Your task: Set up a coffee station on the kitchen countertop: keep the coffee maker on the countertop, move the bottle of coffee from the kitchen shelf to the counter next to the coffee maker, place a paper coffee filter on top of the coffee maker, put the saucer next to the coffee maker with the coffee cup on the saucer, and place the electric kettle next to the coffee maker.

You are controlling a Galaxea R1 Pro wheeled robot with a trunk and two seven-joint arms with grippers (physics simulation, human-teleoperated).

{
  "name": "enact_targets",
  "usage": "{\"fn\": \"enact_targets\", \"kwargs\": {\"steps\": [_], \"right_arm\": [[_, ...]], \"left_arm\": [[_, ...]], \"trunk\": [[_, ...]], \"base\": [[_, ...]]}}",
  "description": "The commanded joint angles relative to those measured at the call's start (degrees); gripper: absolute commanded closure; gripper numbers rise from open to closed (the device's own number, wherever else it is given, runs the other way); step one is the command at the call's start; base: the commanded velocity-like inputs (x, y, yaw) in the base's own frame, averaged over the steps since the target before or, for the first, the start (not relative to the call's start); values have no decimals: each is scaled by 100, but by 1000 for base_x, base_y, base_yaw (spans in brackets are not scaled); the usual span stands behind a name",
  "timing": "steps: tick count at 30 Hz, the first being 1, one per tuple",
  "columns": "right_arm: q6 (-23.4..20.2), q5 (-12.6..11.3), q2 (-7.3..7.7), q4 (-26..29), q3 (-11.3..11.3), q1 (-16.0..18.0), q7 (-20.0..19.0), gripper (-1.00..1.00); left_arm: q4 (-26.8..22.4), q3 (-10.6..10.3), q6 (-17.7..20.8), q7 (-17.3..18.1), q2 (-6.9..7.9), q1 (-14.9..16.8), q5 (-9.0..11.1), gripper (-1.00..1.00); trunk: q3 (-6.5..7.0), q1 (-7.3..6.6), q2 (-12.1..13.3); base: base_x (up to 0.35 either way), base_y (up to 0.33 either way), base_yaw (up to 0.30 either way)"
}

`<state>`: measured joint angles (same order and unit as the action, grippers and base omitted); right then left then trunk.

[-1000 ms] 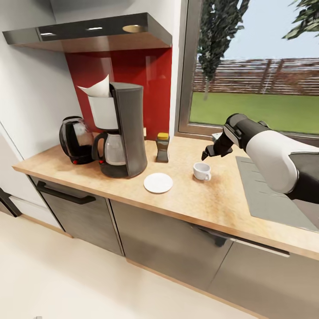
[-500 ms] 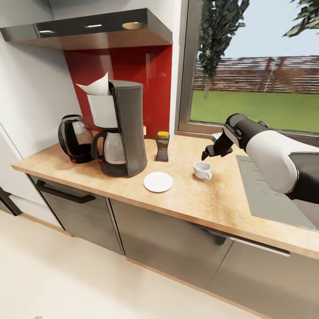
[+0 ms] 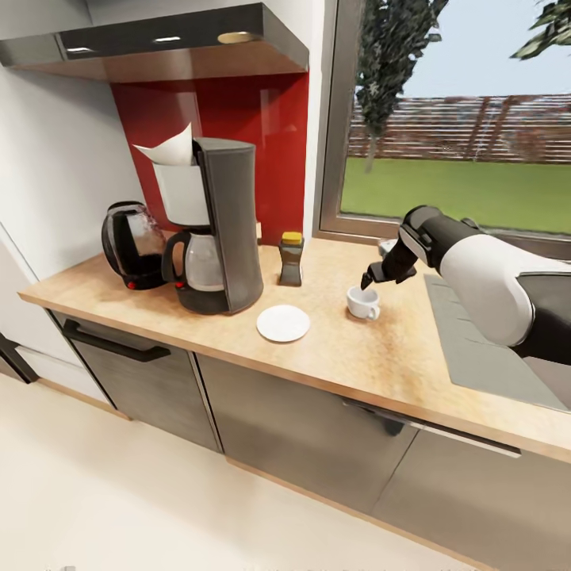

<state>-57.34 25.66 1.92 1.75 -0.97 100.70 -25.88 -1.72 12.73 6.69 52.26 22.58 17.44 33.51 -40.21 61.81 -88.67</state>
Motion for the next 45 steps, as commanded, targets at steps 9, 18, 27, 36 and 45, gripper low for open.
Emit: {"fn": "enact_targets", "kwargs": {"steps": [9, 18, 27, 36, 45], "right_arm": [[-11, 53, 1, -185, -8, 2, -42, -100], [-7, 46, 1, -210, -5, 2, 340, -100], [-5, 44, 1, -217, -4, 2, 405, -100], [-5, 44, 1, -224, -7, 2, 408, -100], [-5, 36, -35, -228, -8, -78, 400, -100]], "left_arm": [[-1, 45, 64, 21, 1, 4, -11, -100], [0, 45, 68, 21, 3, 4, -11, -100], [-1, 45, 69, 21, 2, 0, -11, -100], [-2, 45, 69, 21, 9, 3, -11, -100], [-4, 45, 69, 21, 9, 3, -11, -100]], "trunk": [[-12, -1, -3], [-12, -1, -3], [-30, -1, -3], [-34, -1, -3], [-72, -1, -3]], "base": [[0, 0, 0], [0, 0, 0], [0, 0, 0], [0, 0, 0], [0, 0, 0]]}}
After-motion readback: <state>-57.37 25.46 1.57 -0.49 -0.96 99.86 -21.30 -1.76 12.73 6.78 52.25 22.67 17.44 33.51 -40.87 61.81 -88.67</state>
